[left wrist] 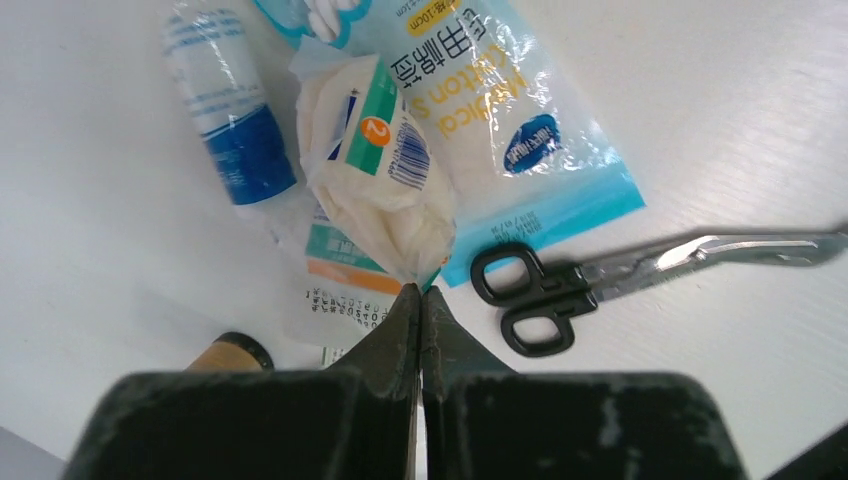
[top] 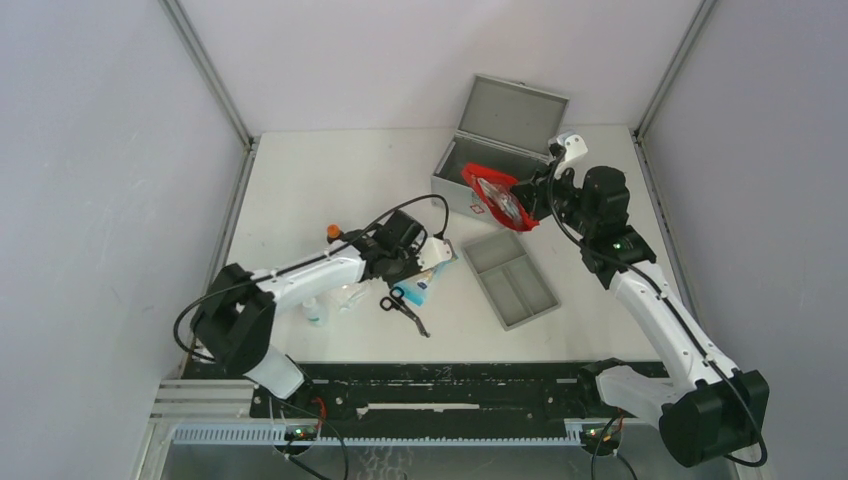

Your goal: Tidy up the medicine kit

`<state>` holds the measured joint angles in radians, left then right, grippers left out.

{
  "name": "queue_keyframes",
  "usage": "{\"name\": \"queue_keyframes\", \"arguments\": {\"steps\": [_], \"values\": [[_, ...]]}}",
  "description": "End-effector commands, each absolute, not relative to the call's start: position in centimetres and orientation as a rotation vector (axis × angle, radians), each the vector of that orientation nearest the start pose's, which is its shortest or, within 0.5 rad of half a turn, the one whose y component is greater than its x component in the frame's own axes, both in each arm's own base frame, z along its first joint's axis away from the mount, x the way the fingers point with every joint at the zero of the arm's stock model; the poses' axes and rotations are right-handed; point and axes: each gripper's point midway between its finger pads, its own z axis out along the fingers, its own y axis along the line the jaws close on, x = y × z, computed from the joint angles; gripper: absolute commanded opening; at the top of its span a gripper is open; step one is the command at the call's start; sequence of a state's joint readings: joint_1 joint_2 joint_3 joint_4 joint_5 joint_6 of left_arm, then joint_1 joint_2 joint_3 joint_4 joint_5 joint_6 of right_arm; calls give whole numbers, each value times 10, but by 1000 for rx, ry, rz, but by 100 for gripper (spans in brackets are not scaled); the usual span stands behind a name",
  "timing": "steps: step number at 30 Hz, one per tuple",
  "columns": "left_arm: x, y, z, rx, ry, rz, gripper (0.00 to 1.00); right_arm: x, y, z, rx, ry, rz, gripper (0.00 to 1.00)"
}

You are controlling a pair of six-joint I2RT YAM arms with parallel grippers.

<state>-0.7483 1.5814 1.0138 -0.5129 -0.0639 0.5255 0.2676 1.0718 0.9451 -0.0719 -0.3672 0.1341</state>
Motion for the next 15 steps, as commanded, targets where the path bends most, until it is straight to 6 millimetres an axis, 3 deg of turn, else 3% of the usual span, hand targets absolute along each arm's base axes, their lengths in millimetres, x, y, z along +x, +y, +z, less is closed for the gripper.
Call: {"name": "queue_keyframes", "arguments": {"steps": [1,8,15], "values": [[260,-219,100,1610,1990,-101,0,341,162,300,-371,1708,620,0],[229,-228,164,1689,1780,-268,0,341,173,295,-397,1717,658,0],[206,-250,233,1715,1550,-350,0,331,198,288,-510,1710,723,0]]}}
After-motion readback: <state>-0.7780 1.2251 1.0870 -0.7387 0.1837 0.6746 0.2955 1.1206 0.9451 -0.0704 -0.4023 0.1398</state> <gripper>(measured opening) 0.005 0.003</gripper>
